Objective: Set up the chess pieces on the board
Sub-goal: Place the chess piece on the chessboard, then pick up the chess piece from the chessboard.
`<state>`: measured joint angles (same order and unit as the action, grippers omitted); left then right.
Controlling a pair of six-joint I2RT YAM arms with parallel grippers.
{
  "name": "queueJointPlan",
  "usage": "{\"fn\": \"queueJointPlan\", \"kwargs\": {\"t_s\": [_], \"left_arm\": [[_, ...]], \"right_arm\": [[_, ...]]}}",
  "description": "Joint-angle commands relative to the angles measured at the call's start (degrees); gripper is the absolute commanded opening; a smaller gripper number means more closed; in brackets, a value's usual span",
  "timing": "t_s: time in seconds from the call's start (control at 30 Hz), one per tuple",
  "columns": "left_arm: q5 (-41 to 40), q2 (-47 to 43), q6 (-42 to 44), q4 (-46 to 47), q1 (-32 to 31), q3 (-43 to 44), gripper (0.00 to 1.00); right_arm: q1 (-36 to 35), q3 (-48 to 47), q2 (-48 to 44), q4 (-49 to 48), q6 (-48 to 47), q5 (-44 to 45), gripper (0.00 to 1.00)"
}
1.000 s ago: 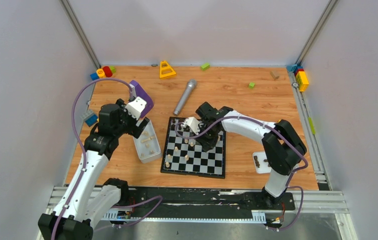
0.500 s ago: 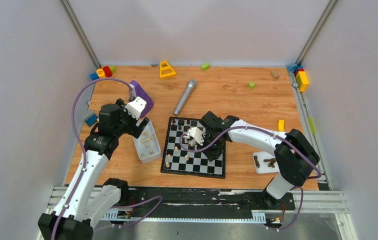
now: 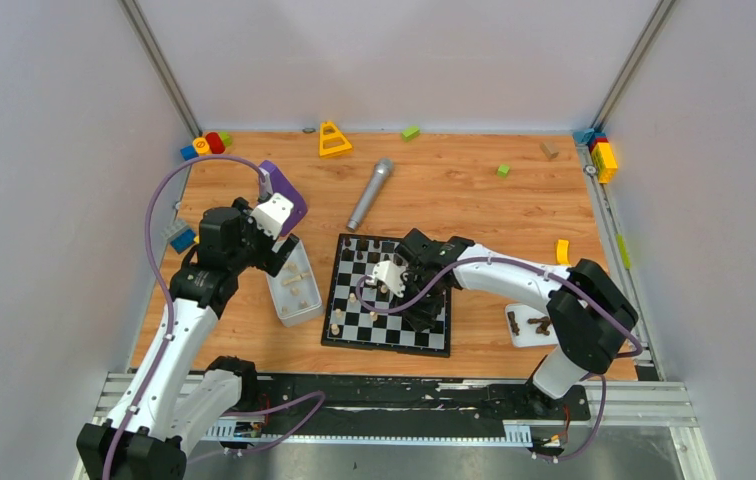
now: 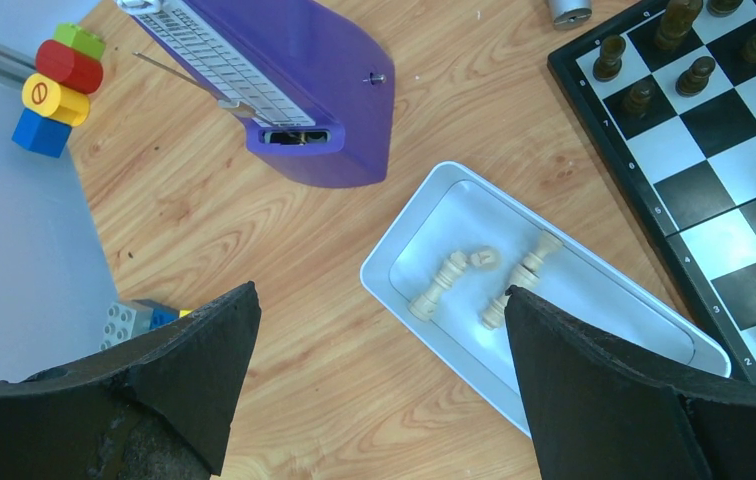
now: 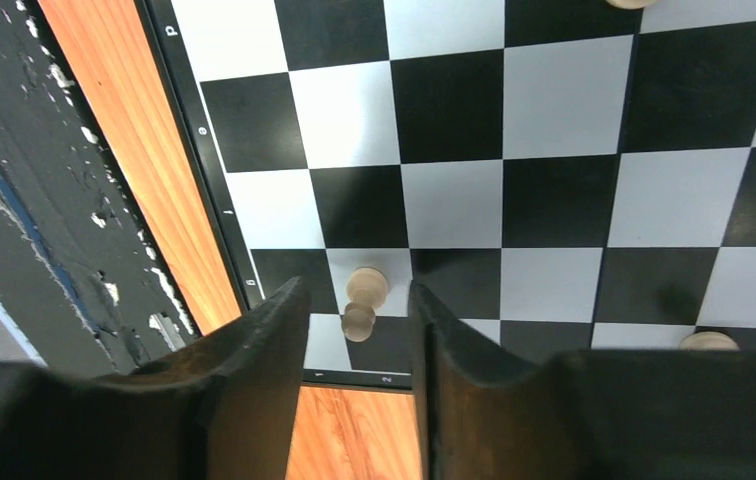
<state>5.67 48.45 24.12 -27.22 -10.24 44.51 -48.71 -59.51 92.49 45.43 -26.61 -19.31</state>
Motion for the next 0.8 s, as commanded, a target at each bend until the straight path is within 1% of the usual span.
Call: {"fn": "queueJointPlan", "kwargs": {"t_s": [0.0,0.07,0.13,0.23,0.4,0.57,0.77], "left_arm": [[0.08,-0.02,-0.21,1.62,0.3,-0.25,1.0],[0.12,-0.02,-0.22,1.56,0.35,-0.22,1.0],[0.13,-0.14,-0.21,1.56,0.37,-0.2,1.0],[0.13,-0.4,-0.21,1.56,0.38,-0.21,1.0],[0.22,-0.37,-0.15,1.56,0.3,-0.3,1.0],[0.13,-0.45,-0.13,1.56,0.37,-0.27,1.0],[0.13,-0.37,-0.14,1.56,0.39,-0.3,1.0]], "right_arm": [[0.3,-0.9,-2.8,-1.68,-0.42,1.25,0.47],[1.87,-1.84,-3.76,-1.65,-0.07,1.23,0.52],[4.29,-3.15,-4.64,-1.66,0.5,0.29,0.54],[9.07,-5.73,-4.94,-1.7,1.71,-0.04,0.55],[14.06,-8.4,-3.12,-2.41,3.56,1.99,0.58],[16.79,-10.06,0.6,-2.76,4.24,2.77,0.63],[17.39,-10.15,4.57,-3.73,3.99,2.99,0.64]]}}
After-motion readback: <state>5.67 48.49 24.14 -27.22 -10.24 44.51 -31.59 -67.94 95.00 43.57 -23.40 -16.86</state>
